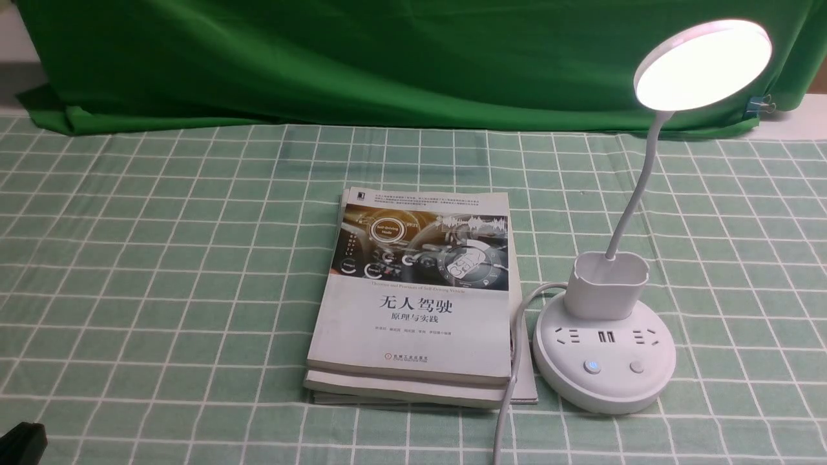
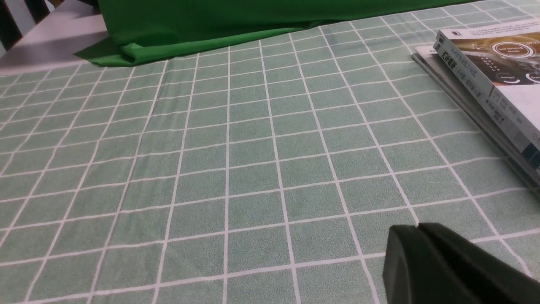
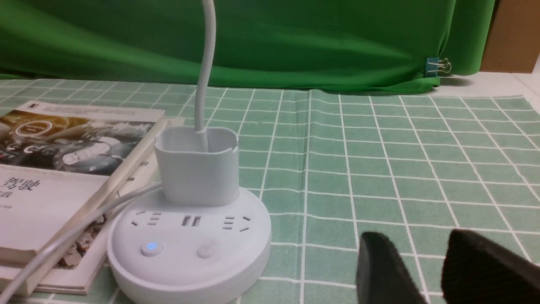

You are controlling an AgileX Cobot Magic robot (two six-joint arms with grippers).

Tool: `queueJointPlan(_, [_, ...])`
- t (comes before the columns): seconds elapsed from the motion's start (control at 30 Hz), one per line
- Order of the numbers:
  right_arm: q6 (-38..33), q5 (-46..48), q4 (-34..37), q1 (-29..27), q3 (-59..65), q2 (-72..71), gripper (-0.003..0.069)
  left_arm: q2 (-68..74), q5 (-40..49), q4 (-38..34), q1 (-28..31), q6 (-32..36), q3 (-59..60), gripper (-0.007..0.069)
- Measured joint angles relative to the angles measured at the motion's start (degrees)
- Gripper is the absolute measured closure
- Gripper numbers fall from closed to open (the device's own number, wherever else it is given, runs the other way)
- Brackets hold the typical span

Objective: Turn off the desk lamp on the blue coffee tablecloth by hand.
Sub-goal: 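Press the power button on the lamp base to turn the lamp off with the right gripper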

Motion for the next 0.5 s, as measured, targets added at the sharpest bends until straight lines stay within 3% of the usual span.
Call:
queueJointPlan(0.4, [0.00, -0.58, 0.07, 0.00, 0.00, 0.00, 0.0420, 0.00, 0.00, 0.00, 0.00, 0.00, 0.00, 0.0624])
queueJointPlan(0.5, [4.50, -4.56, 3.51, 0.00, 0.00, 0.00, 0.0420, 0.00, 0.00, 0.00, 0.00, 0.00, 0.00, 0.0624])
